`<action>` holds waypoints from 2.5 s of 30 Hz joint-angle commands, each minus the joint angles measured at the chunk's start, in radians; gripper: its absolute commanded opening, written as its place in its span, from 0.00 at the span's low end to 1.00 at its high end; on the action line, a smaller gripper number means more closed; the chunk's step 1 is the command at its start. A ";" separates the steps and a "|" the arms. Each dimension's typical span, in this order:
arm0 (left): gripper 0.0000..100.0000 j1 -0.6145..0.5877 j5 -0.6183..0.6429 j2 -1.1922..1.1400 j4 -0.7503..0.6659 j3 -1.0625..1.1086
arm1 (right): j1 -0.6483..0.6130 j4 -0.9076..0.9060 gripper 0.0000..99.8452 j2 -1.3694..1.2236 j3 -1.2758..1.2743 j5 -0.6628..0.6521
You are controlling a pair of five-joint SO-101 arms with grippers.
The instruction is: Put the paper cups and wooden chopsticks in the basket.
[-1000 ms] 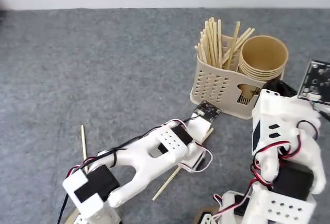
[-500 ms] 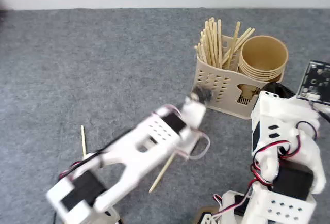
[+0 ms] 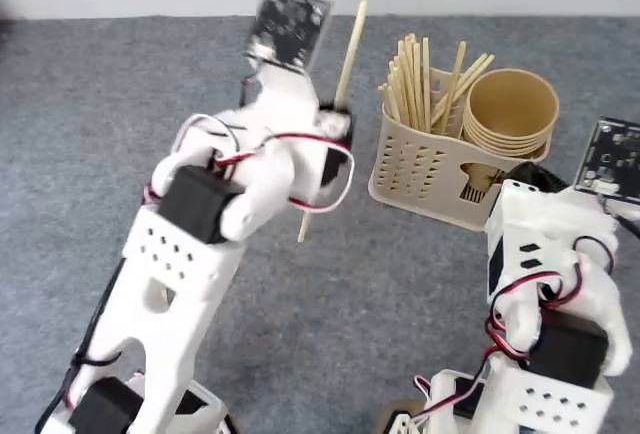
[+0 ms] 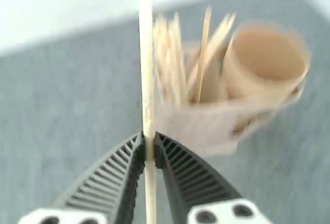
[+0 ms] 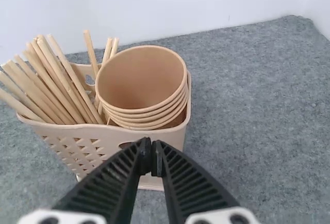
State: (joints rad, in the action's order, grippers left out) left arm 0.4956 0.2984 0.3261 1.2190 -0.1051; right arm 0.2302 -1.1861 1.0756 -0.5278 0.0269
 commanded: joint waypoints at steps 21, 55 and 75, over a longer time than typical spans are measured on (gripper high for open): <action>0.01 0.021 0.123 -0.222 -0.971 -0.005 | 0.007 0.005 0.01 0.015 -0.043 0.003; 0.01 -0.109 0.232 0.080 -0.160 -0.131 | -0.186 0.024 0.01 0.024 -0.140 0.011; 0.01 -0.265 0.075 1.071 -0.273 0.909 | -0.312 -0.021 0.01 0.664 -0.512 0.144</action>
State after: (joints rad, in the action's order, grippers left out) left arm 0.2363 0.4120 1.2236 0.9904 0.6590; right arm -0.0813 -1.2275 1.6540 -0.9943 0.1603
